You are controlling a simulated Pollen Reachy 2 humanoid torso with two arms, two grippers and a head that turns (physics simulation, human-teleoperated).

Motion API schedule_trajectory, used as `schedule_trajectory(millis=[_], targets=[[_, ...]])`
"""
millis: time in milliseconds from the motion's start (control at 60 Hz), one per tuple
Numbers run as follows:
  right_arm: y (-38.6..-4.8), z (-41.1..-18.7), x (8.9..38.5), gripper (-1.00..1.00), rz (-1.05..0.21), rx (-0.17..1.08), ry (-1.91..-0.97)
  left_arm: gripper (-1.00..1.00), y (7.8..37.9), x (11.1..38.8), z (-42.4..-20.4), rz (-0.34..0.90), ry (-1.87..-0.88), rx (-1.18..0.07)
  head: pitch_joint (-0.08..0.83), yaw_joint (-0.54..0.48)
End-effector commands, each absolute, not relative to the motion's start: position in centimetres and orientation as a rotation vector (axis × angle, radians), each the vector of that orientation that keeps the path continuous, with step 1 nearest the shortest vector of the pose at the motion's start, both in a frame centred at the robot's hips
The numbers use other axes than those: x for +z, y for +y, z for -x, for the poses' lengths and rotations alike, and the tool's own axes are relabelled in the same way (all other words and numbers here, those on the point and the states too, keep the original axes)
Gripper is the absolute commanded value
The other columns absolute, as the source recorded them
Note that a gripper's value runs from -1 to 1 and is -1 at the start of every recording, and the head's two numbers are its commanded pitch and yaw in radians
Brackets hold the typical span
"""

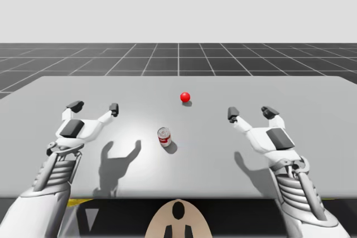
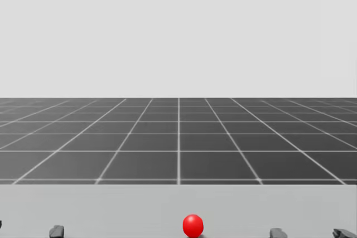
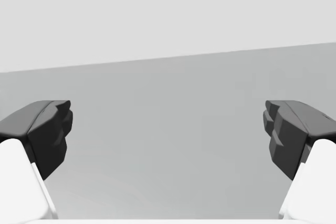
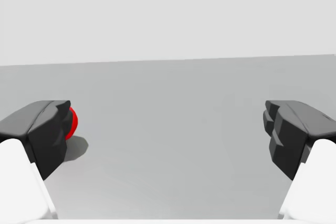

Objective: Watch the red light. When it turns green, pick up the object.

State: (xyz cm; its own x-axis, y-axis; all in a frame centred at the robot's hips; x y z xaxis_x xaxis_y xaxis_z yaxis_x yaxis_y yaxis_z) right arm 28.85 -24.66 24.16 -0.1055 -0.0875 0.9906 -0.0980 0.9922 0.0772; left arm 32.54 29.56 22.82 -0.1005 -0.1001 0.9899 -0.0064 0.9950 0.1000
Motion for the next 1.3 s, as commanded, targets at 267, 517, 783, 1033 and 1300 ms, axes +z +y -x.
schedule_trajectory(millis=[267,517,783,1033,1300], targets=[[-24.32,-28.54,24.16,-1.00,-0.118,-0.048,-1.648,-1.00,30.04,22.70,-32.72,-0.087,-1.645,-0.054,0.118,-0.01],[-24.44,-28.97,23.59,-1.00,-0.069,-0.037,-1.634,-1.00,29.98,22.62,-32.80,-0.086,-1.623,-0.046,0.315,-0.03],[-24.44,-28.97,23.53,-1.00,-0.064,-0.034,-1.636,-1.00,30.05,22.68,-32.84,-0.080,-1.626,-0.055,0.421,-0.04],[-24.40,-28.97,23.53,-1.00,-0.065,-0.032,-1.637,-1.00,30.07,22.65,-32.88,-0.085,-1.622,-0.061,0.436,-0.05],[-24.32,-28.91,23.52,-1.00,-0.065,-0.032,-1.636,-1.00,30.20,22.62,-32.99,-0.086,-1.626,-0.062,0.430,-0.04]])
